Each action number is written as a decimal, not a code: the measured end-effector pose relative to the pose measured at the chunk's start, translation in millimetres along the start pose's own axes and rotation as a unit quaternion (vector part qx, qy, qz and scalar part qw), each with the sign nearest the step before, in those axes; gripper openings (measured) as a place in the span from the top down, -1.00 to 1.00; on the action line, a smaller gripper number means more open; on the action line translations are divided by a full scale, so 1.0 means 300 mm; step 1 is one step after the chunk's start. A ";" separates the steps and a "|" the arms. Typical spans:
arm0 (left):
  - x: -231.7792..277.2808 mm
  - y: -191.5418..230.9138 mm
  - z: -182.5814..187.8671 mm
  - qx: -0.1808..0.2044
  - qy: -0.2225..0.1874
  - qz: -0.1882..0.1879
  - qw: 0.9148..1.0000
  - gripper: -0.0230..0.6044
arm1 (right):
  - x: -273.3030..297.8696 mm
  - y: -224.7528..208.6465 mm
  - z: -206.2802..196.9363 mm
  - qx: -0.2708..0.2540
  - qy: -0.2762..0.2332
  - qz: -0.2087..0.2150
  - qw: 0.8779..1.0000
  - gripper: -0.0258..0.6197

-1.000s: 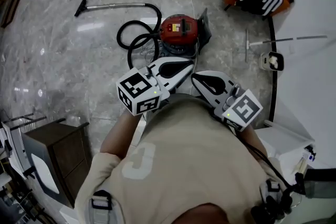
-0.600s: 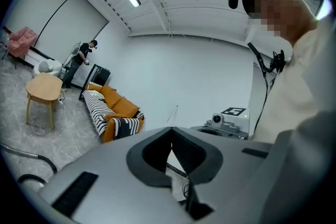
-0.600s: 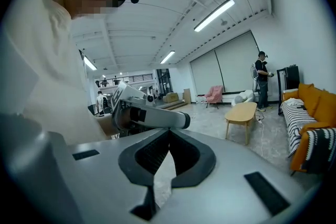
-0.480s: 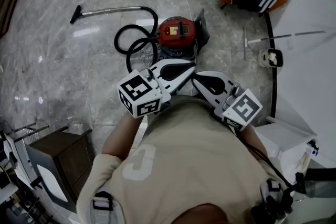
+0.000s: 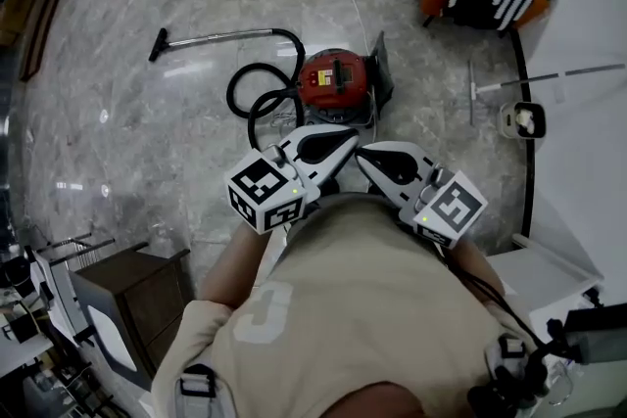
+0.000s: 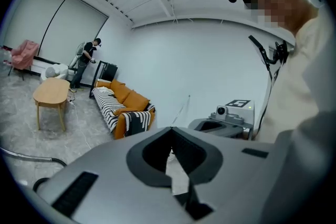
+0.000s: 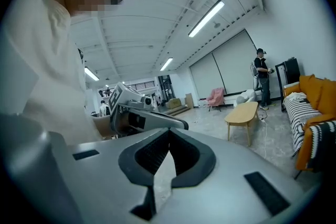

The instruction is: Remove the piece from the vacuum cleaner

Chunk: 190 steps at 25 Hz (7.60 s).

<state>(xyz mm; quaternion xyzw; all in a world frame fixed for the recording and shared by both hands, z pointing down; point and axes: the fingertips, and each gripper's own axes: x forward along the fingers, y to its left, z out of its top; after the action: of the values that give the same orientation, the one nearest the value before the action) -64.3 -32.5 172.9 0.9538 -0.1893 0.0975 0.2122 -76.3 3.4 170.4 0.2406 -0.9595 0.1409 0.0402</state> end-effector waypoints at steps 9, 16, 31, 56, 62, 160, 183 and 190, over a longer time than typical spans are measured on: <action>0.262 0.048 0.057 0.000 0.034 0.080 0.996 0.91 | -0.213 -0.315 -0.028 0.046 -0.024 0.022 0.998 0.91; 0.383 0.089 0.042 -0.013 0.055 0.145 0.988 0.91 | -0.310 -0.443 -0.057 0.076 -0.016 0.061 0.995 0.91; 0.437 0.294 -0.182 0.001 0.158 0.236 0.959 0.91 | -0.270 -0.653 -0.217 0.182 0.055 0.016 0.982 0.91; 0.472 1.032 -0.672 0.069 0.297 0.228 0.925 0.91 | 0.135 -0.957 -0.625 0.325 0.262 -0.080 0.905 0.91; 0.496 1.135 -0.774 0.075 0.314 0.209 0.923 0.91 | 0.231 -1.102 -0.791 0.330 0.286 -0.112 0.892 0.91; 0.760 1.545 -1.256 -0.009 0.254 0.298 0.920 0.15 | 0.321 -1.809 -1.774 -0.027 0.511 -0.218 0.831 0.78; 0.757 1.542 -1.256 -0.009 0.253 0.304 0.918 0.15 | 0.322 -1.813 -1.784 0.367 0.363 -0.272 0.812 0.80; 0.757 1.541 -1.255 -0.007 0.254 0.308 0.917 0.15 | 0.317 -1.810 -1.787 0.135 0.465 -0.238 0.842 0.81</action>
<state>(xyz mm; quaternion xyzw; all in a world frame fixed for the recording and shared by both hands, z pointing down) -83.8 -326.4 739.0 0.7899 -0.4139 0.3956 0.2197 101.6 -342.6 833.6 0.3710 -0.7130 0.3508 0.4806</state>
